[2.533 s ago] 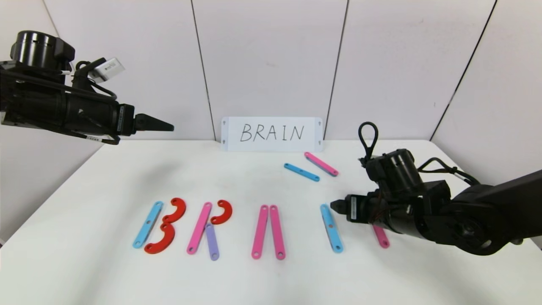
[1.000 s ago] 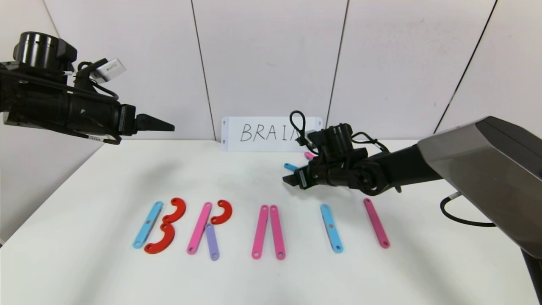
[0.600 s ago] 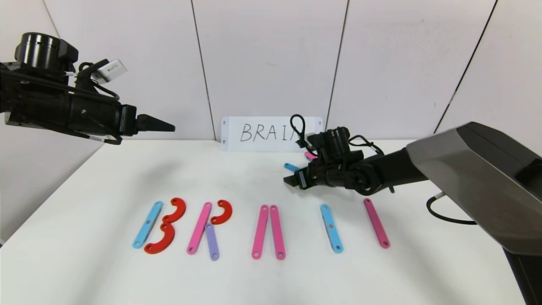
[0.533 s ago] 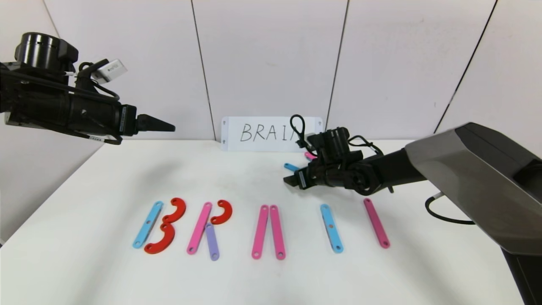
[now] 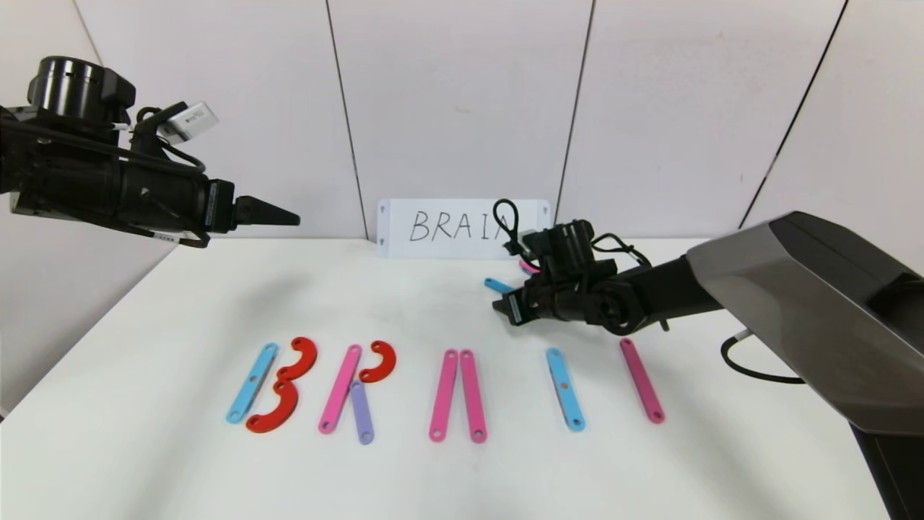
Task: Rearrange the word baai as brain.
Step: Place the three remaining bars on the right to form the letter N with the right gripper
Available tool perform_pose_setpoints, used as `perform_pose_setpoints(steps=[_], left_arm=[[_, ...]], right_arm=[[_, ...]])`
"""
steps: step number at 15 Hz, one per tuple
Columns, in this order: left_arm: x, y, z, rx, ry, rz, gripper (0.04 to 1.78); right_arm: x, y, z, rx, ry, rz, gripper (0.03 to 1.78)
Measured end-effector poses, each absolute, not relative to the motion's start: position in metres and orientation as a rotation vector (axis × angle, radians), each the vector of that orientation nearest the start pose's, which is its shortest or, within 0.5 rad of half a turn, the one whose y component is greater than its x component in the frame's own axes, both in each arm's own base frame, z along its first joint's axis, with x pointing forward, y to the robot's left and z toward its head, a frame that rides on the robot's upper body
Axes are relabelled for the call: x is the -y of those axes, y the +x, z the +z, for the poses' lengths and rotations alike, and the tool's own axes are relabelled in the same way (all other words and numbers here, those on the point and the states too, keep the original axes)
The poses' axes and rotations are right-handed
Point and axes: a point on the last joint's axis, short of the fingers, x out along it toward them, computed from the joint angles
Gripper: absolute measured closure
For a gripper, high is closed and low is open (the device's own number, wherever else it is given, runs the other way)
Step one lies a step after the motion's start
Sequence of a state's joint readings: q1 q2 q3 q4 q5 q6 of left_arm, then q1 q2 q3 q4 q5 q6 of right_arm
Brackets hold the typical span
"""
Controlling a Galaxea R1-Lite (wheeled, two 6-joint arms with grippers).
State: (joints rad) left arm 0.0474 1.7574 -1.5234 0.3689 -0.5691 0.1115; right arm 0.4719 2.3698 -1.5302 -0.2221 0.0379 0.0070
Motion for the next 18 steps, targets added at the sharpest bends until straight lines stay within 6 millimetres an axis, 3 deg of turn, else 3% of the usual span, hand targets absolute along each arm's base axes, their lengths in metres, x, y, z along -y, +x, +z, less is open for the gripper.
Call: perform_pose_setpoints(steps=[3,5,13,18], left_arm=[[-0.003,0.325,0.272,-0.551,-0.079,-0.537,0.08],[-0.003,0.325,0.272,-0.551,-0.079,-0.537,0.08],[-0.003,0.325,0.272,-0.551,-0.079,-0.537,0.08],[-0.003,0.327,0.270,-0.551,-0.078,-0.535,0.08]], right_arm=[[-0.215,0.419,0.069,-0.614,-0.128,0.492,1.31],[-0.215,0.420,0.068,-0.616,-0.126,0.490,1.51],[-0.213,0.418,0.077,-0.607,-0.122,0.488,1.53],[-0.204,0.403,0.115,-0.548,-0.110,0.489,1.53]])
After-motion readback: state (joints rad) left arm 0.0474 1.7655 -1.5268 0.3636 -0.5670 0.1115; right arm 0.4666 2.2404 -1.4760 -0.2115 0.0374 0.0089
